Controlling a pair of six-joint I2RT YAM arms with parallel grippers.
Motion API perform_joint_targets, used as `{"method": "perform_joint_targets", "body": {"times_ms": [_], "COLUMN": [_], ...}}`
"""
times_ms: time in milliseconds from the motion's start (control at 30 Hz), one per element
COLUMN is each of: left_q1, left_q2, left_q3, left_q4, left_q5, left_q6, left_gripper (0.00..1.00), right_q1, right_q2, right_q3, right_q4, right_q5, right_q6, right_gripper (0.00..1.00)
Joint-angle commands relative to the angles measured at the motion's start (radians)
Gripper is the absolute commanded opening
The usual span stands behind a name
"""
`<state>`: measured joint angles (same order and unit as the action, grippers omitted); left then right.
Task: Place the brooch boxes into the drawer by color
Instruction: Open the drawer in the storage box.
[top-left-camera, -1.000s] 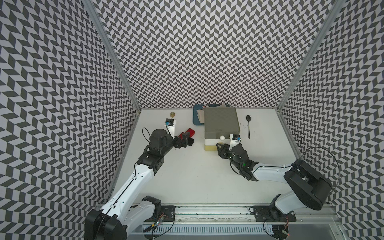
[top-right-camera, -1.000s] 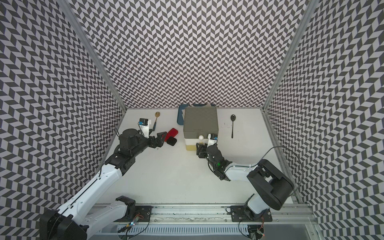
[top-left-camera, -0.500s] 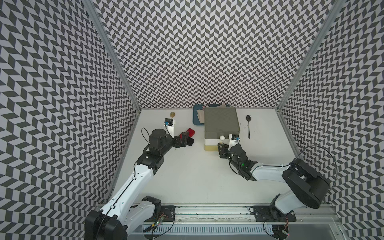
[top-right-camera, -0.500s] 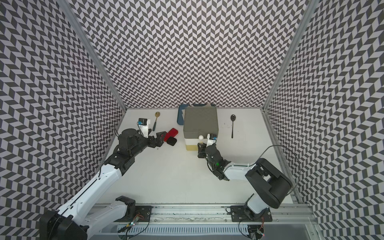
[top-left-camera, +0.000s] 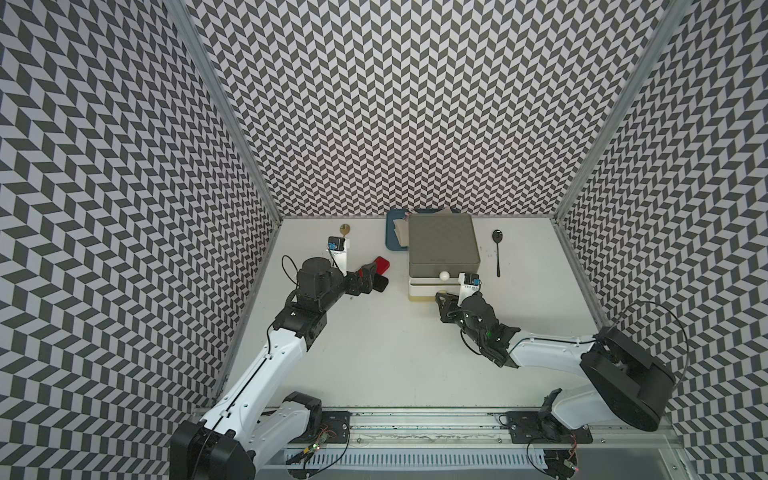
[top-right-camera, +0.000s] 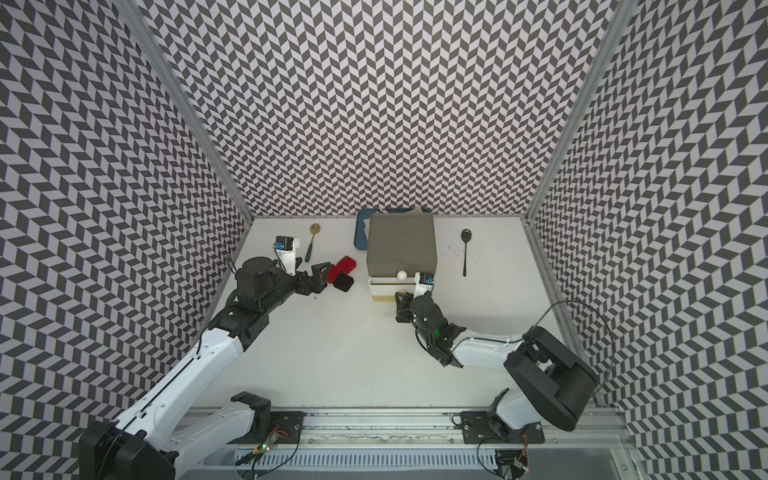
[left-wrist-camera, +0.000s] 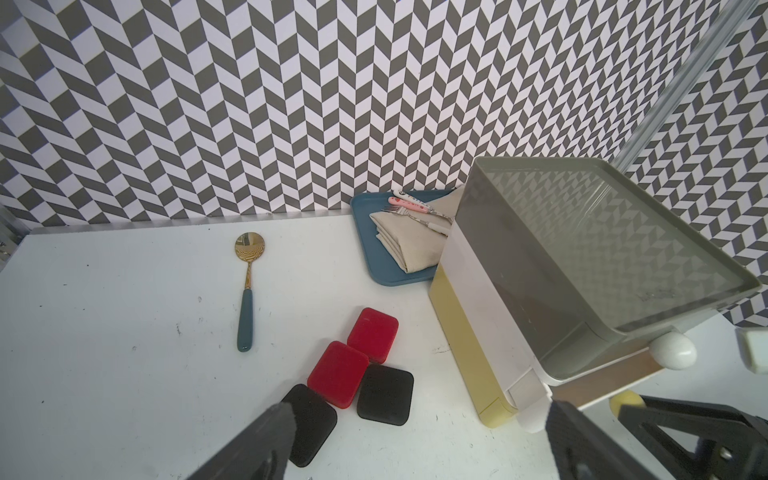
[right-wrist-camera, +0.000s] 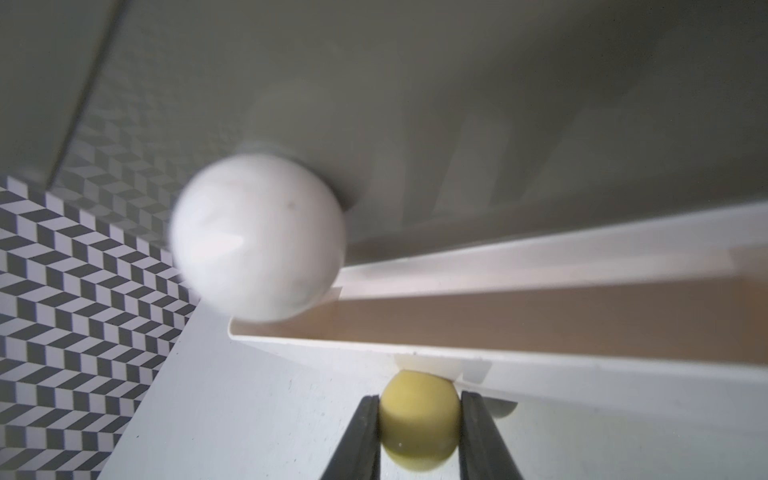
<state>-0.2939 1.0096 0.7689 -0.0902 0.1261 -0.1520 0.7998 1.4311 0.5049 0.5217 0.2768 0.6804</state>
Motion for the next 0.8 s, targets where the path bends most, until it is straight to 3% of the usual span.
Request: {"method": "perform_joint_targets", "body": {"times_ms": [0,500,767], "left_q1": [0.006,0.007,0.009], "left_q2": [-0.026,-0.020,-0.011], "left_q3": [-0.003,-0.010,-0.010], "left_q4": [0.001,0.001,-0.005], "left_q5": [0.012,0.009,-0.001], "left_q6": [-0.006,-0.024,-0.031], "left_gripper": [1.00,1.00,1.00], "right_q1": [0.027,0.214,0.276], "right_q2": [-0.087,-0.404,-0.421], "right_q3": [-0.037,-0.148,-0.138], "right_q4": [-0.010,-0.286,-0.331], "right_q5": [0.004,0.094,0.118], "right_q6": [0.077,0.290,0.323], "right_gripper": [0.17,0.16,0.16]}}
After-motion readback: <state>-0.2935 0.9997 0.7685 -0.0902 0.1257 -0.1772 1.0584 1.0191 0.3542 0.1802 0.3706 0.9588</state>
